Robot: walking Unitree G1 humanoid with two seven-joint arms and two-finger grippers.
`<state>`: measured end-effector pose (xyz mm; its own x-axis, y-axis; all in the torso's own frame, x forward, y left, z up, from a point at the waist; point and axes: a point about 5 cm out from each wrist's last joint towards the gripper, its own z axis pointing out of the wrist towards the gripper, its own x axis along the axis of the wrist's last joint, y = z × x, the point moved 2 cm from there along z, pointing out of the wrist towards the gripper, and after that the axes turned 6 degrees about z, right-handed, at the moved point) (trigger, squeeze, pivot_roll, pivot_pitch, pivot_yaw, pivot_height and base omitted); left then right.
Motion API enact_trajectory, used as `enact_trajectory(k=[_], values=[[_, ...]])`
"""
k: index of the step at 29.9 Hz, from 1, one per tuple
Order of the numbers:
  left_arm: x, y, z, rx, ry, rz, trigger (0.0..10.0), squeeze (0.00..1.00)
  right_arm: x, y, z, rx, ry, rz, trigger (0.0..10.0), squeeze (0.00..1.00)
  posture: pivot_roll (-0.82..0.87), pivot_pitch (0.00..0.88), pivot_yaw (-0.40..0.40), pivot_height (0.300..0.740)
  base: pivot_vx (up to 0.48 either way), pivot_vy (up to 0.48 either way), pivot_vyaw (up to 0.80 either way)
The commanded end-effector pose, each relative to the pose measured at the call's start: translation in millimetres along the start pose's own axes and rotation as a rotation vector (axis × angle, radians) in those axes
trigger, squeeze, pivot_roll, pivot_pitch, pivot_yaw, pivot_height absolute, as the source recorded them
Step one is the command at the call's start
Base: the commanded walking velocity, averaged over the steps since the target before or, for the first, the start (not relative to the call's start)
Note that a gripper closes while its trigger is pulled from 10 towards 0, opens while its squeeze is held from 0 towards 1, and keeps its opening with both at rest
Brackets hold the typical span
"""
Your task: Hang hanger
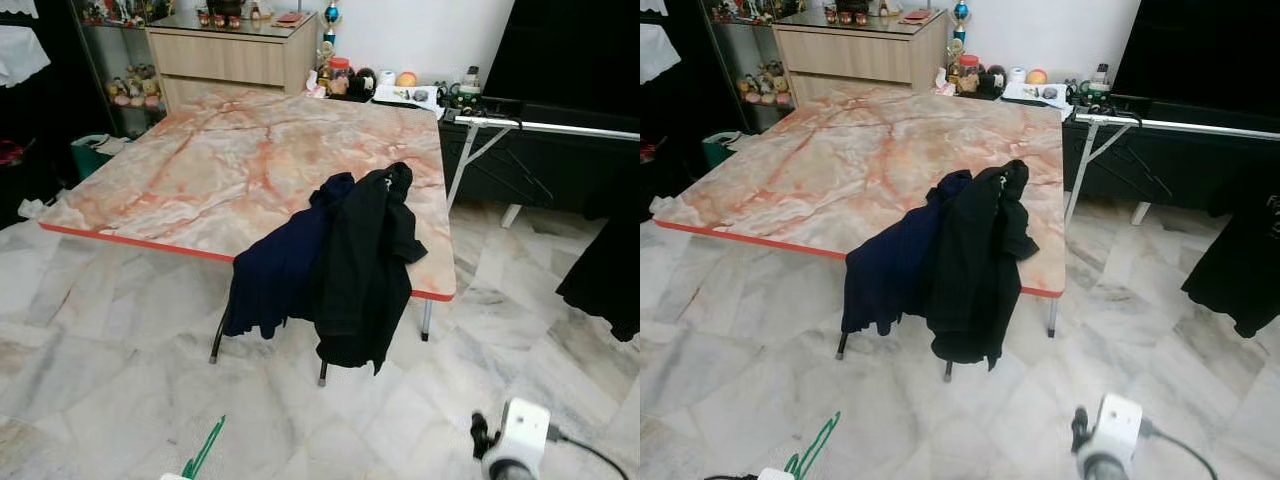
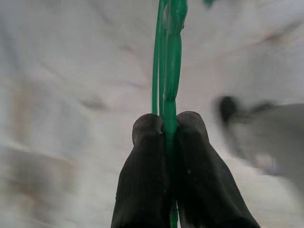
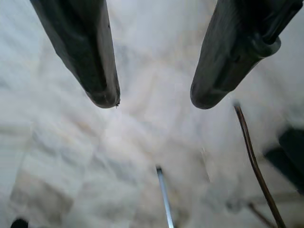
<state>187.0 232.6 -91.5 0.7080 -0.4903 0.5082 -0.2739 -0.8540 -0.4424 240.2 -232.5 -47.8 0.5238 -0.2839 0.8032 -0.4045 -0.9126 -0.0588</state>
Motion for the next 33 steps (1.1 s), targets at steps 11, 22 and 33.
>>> enact_trajectory(k=[11,22,33], values=[[41,-3.6,4.9,-0.045,0.192,0.159,10.0,0.0,-38,7.4,-2.4,0.012,-0.131,-0.135,10.0,0.0,0.14,0.016,-0.019,0.74,0.0,0.0,0.0],[32,1.6,3.3,-0.058,0.166,0.127,10.0,0.0,-51,14.3,-6.6,-0.011,-0.171,-0.114,10.0,0.0,0.14,0.026,-0.014,0.74,0.0,-0.137,0.0],[31,0.8,3.3,-0.057,0.16,0.118,10.0,0.0,-48,16.8,-5.7,-0.036,-0.157,-0.059,10.0,0.0,0.14,0.026,-0.013,0.74,0.0,-0.255,-0.43]])
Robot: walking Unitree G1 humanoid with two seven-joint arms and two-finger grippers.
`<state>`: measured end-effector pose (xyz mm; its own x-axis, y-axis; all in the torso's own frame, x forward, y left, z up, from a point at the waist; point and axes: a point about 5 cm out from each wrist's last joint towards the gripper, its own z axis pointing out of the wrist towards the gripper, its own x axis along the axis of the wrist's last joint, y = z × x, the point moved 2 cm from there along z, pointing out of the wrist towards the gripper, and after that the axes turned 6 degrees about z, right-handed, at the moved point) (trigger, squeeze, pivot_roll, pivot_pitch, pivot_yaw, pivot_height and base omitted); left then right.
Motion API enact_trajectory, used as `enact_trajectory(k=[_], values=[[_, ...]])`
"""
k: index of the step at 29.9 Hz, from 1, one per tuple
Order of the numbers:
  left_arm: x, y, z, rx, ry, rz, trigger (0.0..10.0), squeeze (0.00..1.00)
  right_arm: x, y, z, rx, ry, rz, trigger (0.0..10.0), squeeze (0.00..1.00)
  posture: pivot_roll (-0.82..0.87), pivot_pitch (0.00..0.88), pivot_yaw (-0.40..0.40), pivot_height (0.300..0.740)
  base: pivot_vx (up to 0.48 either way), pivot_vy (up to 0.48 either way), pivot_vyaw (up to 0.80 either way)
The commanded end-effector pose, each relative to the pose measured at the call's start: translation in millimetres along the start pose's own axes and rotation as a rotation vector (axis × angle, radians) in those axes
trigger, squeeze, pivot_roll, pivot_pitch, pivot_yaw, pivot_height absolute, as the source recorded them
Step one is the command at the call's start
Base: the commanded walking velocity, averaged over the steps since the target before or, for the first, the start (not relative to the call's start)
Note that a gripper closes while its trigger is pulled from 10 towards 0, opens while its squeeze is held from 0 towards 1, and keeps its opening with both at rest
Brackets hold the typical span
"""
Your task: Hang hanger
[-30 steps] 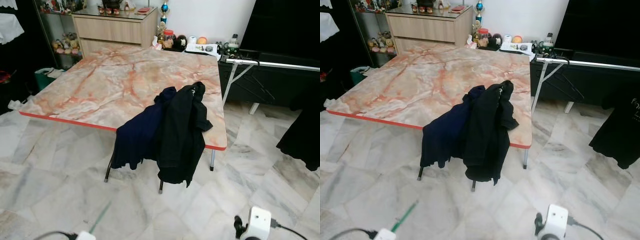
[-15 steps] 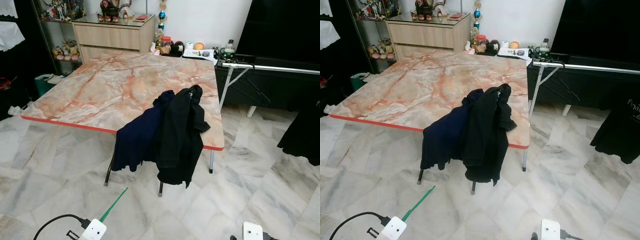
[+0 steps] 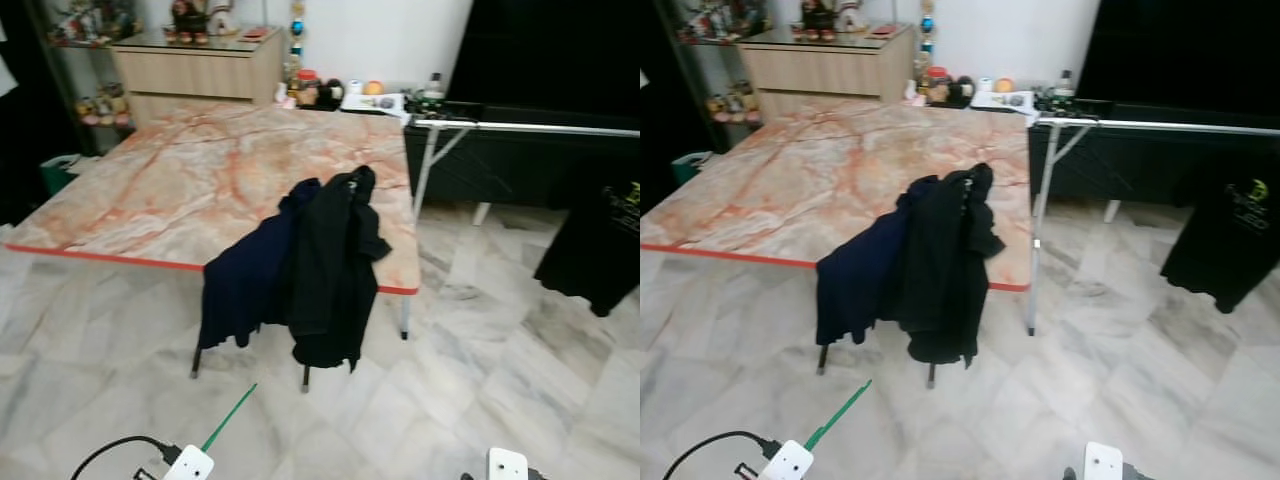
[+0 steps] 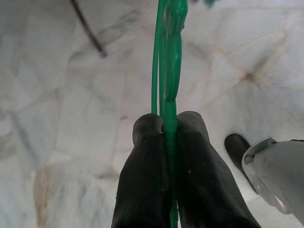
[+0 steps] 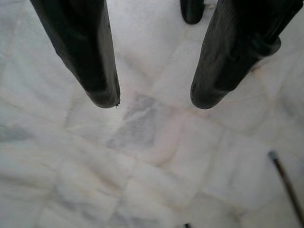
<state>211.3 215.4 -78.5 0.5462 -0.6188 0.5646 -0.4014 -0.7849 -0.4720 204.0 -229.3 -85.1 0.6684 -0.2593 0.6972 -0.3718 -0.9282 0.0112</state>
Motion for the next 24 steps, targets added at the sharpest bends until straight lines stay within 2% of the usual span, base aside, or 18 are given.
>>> enact_trajectory(k=[1,24], values=[[-1.8,-1.3,-0.4,0.004,-0.006,-0.018,10.0,0.0,1.5,3.5,0.1,-0.017,0.012,0.021,10.0,0.0,0.14,0.026,-0.013,0.74,0.0,-0.255,0.0],[-0.7,1.5,-0.2,-0.003,-0.004,-0.023,10.0,0.0,4.6,3.2,0.7,-0.011,0.023,0.021,10.0,0.0,0.13,0.028,-0.019,0.74,0.0,-0.255,0.0]])
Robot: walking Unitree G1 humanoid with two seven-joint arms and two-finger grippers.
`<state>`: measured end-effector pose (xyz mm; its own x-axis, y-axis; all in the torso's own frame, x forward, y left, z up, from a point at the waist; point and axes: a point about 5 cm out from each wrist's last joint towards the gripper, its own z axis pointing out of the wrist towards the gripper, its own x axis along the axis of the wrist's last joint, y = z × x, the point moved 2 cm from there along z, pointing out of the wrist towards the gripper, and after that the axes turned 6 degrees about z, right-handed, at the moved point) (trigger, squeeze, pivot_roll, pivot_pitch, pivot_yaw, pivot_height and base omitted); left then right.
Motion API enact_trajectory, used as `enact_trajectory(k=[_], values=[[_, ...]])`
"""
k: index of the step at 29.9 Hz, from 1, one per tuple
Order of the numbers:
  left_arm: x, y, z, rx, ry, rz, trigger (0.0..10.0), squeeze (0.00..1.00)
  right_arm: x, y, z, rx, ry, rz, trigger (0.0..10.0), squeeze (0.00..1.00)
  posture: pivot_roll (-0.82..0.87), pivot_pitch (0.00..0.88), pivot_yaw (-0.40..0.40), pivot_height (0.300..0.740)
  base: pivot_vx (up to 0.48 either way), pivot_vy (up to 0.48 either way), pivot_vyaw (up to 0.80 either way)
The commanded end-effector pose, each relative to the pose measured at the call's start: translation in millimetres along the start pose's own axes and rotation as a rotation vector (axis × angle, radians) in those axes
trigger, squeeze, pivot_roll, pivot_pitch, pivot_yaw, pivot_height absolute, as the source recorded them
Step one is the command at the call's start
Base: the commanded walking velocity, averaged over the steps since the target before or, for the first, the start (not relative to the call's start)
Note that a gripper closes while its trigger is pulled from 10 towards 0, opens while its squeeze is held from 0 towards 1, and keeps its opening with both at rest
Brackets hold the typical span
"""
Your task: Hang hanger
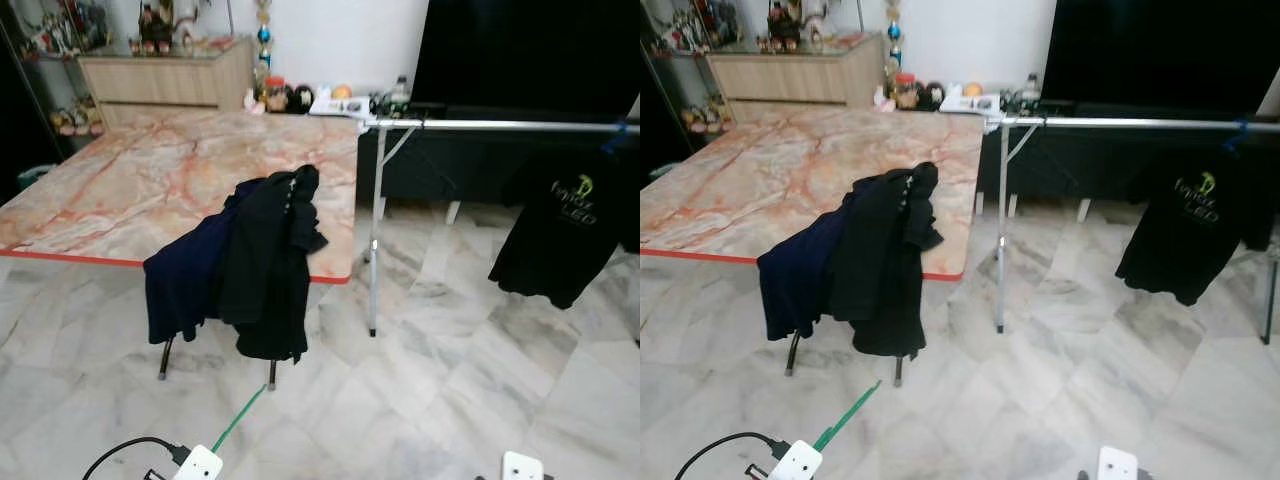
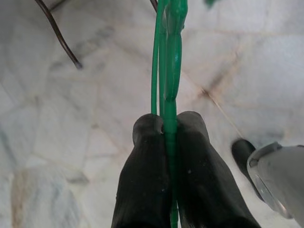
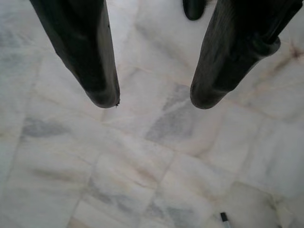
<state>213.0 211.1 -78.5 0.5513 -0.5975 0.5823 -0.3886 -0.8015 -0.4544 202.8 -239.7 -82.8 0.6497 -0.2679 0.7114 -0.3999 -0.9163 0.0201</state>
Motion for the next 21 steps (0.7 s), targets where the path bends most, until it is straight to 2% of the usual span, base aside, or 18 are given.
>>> enact_trajectory(k=[1,21], values=[[-4.3,-1.3,-1.3,-0.001,-0.011,0.004,10.0,0.0,1.0,-7.1,0.2,0.017,0.003,0.006,10.0,0.0,0.13,0.028,-0.019,0.74,0.0,-0.255,0.0],[0.8,-2.1,0.5,-0.003,0.002,0.005,10.0,0.0,9.7,-10.8,2.4,0.029,0.023,0.0,10.0,0.0,0.13,0.003,-0.017,0.74,0.0,-0.255,0.0]])
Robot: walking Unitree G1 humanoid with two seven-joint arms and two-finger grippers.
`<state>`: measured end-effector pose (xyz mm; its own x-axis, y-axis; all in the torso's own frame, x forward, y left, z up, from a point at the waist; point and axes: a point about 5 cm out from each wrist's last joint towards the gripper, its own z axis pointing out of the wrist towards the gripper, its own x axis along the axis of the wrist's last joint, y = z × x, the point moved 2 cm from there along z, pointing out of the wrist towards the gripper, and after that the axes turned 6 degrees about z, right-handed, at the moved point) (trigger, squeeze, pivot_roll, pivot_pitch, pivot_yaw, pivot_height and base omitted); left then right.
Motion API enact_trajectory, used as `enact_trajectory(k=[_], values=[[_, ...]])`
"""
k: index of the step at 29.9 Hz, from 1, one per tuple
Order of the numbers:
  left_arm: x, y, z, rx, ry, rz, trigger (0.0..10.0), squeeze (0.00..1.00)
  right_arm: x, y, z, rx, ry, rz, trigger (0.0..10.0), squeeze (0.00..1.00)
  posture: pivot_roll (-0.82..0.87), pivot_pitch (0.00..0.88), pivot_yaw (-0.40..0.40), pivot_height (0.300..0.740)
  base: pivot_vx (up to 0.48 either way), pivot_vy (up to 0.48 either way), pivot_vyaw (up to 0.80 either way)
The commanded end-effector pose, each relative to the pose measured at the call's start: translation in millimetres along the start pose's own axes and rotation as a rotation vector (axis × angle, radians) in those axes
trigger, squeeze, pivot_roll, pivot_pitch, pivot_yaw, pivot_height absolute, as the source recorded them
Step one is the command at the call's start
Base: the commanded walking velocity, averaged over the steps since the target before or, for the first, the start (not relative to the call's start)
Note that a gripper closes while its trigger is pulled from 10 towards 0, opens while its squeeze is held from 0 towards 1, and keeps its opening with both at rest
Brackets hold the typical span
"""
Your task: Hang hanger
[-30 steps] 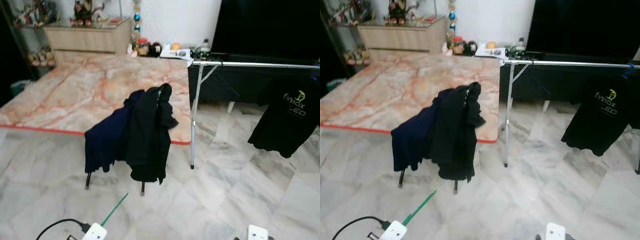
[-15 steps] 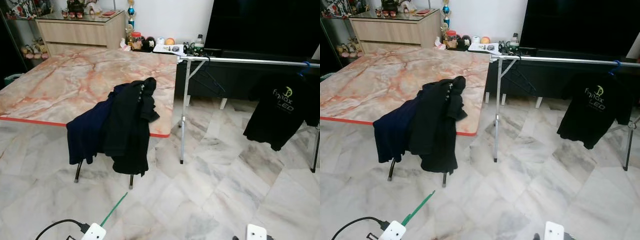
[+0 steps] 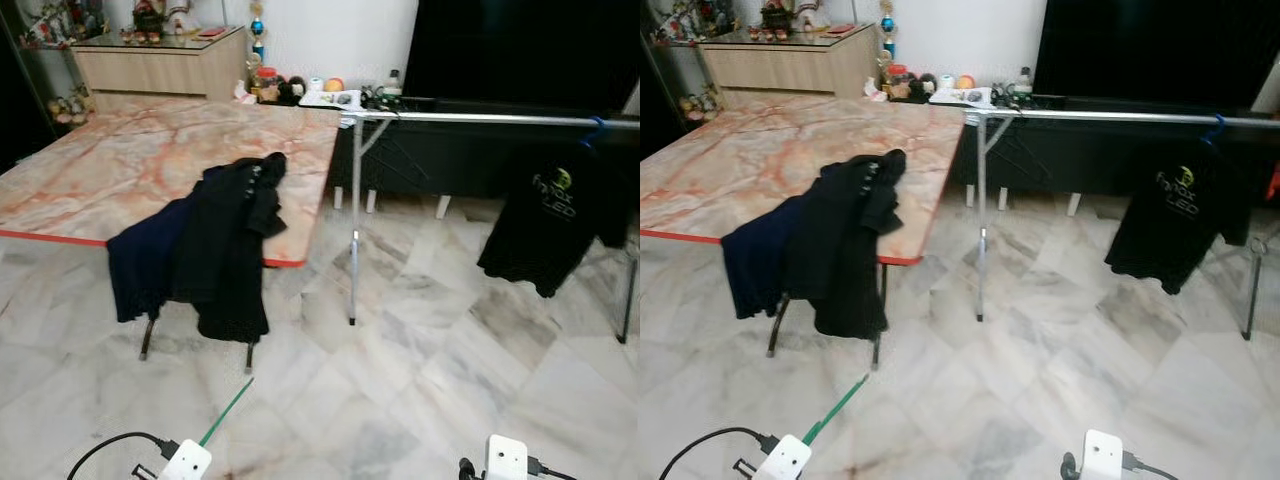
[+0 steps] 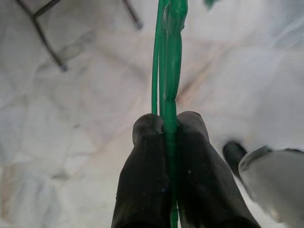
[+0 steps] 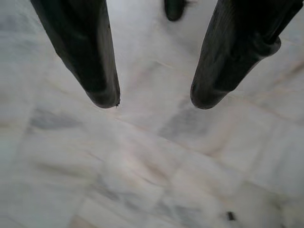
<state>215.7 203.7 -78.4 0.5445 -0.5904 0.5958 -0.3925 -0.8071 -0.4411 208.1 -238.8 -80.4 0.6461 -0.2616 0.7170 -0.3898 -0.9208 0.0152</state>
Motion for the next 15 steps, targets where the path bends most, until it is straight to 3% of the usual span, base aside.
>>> enact_trajectory(k=[1,11,15], values=[[-5.0,-7.0,-1.3,0.009,-0.012,0.015,10.0,0.0,4.9,-7.8,1.1,0.018,0.015,0.003,10.0,0.0,0.13,0.003,-0.017,0.74,0.0,-0.255,0.0],[-3.4,-9.2,-0.6,0.009,-0.006,0.024,10.0,0.0,8.2,-9.7,1.9,0.028,0.023,-0.014,10.0,0.0,0.13,0.0,-0.015,0.74,0.0,-0.255,0.0],[1.1,-9.1,0.8,-0.015,0.01,0.029,10.0,0.0,13.8,-14.0,3.0,0.053,0.039,-0.04,10.0,0.0,0.13,0.0,-0.015,0.74,0.0,0.0,0.0]])
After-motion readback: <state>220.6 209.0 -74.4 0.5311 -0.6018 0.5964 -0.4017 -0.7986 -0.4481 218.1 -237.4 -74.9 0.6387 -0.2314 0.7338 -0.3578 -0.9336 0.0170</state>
